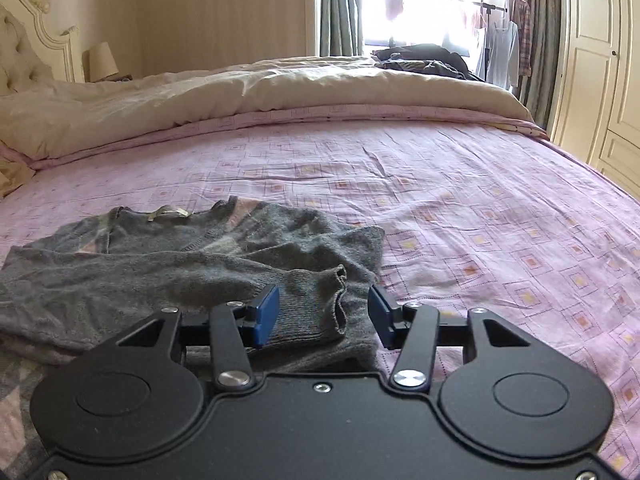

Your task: Fold small clothes

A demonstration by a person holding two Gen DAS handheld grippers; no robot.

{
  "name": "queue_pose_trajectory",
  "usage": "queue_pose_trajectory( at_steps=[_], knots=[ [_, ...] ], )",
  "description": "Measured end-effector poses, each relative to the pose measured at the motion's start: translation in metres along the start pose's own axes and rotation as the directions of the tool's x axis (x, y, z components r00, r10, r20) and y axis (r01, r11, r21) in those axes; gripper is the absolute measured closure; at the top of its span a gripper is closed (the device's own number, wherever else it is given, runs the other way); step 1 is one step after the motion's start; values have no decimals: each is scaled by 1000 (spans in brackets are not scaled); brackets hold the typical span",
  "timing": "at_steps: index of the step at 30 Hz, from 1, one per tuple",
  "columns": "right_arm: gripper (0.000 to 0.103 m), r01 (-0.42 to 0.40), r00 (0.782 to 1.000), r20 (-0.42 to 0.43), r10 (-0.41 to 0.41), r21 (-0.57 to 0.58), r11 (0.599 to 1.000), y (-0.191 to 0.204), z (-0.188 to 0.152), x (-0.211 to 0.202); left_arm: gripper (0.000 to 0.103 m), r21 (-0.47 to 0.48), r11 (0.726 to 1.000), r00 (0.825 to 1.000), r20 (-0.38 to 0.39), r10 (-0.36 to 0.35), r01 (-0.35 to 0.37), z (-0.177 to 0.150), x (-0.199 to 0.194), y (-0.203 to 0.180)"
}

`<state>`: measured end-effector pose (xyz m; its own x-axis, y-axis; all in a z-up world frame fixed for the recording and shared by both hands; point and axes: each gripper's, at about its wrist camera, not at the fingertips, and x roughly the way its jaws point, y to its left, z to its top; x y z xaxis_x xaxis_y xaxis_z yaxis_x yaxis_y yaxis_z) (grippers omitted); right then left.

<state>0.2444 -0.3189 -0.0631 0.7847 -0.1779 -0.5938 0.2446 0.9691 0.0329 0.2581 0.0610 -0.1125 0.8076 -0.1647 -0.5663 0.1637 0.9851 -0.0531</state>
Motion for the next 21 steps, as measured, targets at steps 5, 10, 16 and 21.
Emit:
queue_pose_trajectory(
  at_steps=[5, 10, 16, 21],
  knots=[
    [45, -100, 995, -2, 101, 45, 994, 2, -17, -29, 51, 19, 1000, 1000, -4, 11, -11, 0, 0, -4],
    [43, -167, 986, -18, 168, 28, 986, 1, -45, -70, 44, 26, 1000, 1000, -15, 2, -1, 2, 0, -4],
    [38, -182, 983, -38, 182, 19, 983, -11, -85, -115, 36, -8, 1000, 998, -67, -12, 11, -5, -17, -2],
    [38, -179, 980, -82, 183, 56, 982, -21, -115, -134, 34, 68, 998, 997, -80, -13, 19, -29, -55, -6]
  ],
)
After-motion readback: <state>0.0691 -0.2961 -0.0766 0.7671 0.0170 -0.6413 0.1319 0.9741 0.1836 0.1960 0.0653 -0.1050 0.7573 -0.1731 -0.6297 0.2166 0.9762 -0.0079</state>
